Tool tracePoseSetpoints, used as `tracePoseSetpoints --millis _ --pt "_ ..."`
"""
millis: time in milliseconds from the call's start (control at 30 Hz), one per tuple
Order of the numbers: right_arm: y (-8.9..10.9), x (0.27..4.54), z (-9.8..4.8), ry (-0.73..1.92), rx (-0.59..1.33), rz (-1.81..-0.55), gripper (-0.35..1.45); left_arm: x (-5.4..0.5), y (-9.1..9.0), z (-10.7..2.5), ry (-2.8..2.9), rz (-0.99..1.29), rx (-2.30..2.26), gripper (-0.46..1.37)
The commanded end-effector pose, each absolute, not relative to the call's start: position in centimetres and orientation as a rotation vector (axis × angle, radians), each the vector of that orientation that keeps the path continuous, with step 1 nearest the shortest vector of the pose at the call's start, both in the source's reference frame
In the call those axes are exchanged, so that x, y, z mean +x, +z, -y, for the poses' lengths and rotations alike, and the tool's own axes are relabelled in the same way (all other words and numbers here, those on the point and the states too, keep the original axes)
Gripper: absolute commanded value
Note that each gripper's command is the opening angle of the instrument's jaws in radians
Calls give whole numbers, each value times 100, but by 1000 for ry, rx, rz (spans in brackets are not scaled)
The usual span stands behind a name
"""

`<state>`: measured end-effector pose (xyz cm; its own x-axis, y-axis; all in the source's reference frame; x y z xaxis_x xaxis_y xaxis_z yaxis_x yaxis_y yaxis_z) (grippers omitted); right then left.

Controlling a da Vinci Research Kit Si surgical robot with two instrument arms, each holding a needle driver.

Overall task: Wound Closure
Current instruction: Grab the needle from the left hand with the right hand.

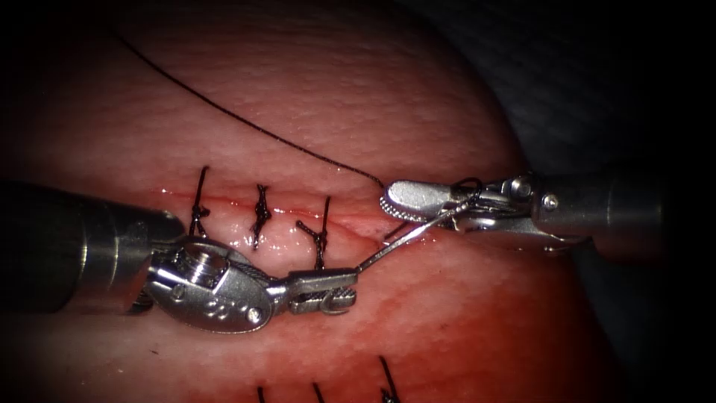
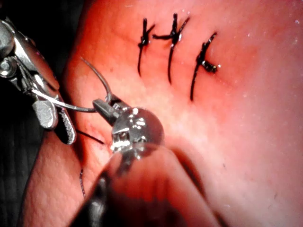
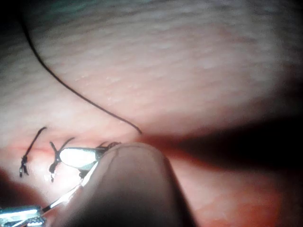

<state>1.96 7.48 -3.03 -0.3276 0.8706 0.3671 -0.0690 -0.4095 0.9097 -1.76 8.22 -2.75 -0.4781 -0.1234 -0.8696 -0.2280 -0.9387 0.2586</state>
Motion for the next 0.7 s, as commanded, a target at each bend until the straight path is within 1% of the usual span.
tracePoseSetpoints --millis 33,167,300,467,600,700 --pt "-303 196 -748 1807 1225 -1113 57 -175 -275 -822 2583 -508 -1573 -35" --pt "-302 194 -745 1790 1211 -1122 61 -175 -275 -823 2539 -494 -1570 -35" --pt "-298 186 -744 1769 1200 -1128 61 -174 -278 -825 2485 -460 -1564 -35" --pt "-291 171 -735 1743 1200 -1129 59 -174 -281 -826 2446 -457 -1564 -35" --pt "-290 162 -728 1704 1172 -1123 59 -172 -282 -827 2419 -423 -1560 -35" --pt "-290 158 -724 1656 1132 -1131 55 -171 -283 -828 2373 -376 -1581 -35"
